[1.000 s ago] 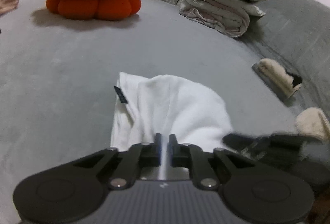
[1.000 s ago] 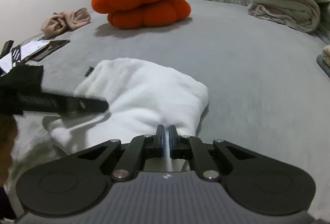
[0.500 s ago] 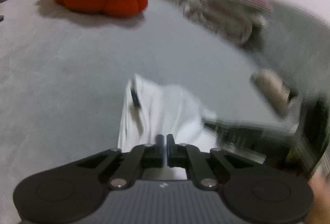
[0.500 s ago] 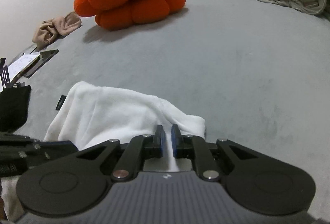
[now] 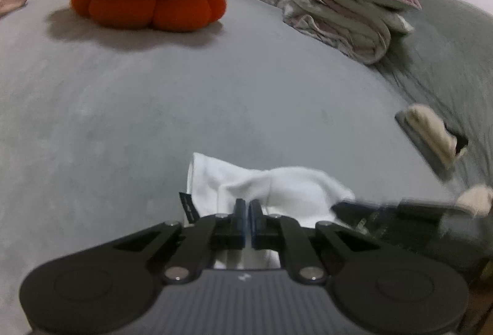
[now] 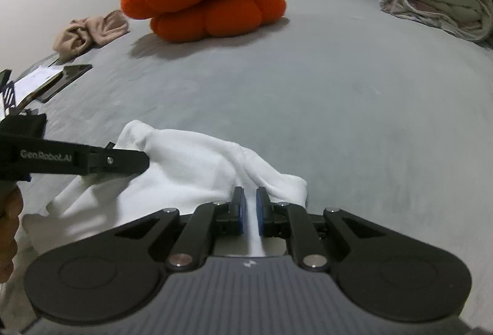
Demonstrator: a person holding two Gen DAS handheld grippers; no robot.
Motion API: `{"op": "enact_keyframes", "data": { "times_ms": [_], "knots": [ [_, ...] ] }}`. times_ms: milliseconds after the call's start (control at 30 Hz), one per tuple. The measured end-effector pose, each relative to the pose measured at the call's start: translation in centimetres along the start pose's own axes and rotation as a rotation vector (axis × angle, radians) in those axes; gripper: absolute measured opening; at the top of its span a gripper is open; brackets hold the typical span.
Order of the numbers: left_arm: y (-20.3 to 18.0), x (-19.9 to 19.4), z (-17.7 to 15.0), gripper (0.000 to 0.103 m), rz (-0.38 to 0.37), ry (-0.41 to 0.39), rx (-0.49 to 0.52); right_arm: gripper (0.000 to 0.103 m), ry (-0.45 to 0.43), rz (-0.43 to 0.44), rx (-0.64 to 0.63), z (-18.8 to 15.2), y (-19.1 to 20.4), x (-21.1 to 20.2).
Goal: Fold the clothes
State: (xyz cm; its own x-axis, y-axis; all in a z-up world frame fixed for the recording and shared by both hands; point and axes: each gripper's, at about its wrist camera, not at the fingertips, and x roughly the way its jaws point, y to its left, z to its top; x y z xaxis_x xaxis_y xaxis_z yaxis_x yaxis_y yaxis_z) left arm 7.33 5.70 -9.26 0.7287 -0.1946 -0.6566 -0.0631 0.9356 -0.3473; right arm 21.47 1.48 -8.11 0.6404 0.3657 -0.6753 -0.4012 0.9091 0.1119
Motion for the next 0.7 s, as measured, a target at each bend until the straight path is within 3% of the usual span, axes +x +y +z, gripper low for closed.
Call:
{"op": "enact_keyframes", "data": {
  "times_ms": [133,267,367,467,567,633,700],
  "knots": [
    [0.0,-0.1,-0.3,0.005,0.002,-0.006,0.011,0.02,-0.064,0.011,0.01,1.3,-0.1,-0.8],
    [-0.1,0.0,-0.1,0.005,0.009,-0.007,0.025,0.021,0.021,-0.002,-0.016,1.7,0.3,2.3],
    [-0.1,0.0,-0.1,0.005,0.008,-0.007,0.026,0.017,0.037,0.019,0.066,1.8,-1.1,3.2],
    [0.2,0.0,0.0,0.005,-0.001,-0.006,0.008,0.018,0.029,0.016,0.034,1.8,-0.8,2.6],
    [0.2,-0.1,-0.1,0.005,-0.003,-0.008,0.006,0.031,0.001,0.01,0.019,1.5,0.2,0.0],
    [0.2,-0.1,-0.2,0.005,-0.005,-0.008,0.003,0.048,-0.011,0.059,0.039,0.9,0.8,-2.3],
    [0.2,-0.1,-0.2,0.005,-0.007,-0.008,-0.001,0.049,0.014,0.138,0.054,0.0,1.5,-3.7]
  ]
}}
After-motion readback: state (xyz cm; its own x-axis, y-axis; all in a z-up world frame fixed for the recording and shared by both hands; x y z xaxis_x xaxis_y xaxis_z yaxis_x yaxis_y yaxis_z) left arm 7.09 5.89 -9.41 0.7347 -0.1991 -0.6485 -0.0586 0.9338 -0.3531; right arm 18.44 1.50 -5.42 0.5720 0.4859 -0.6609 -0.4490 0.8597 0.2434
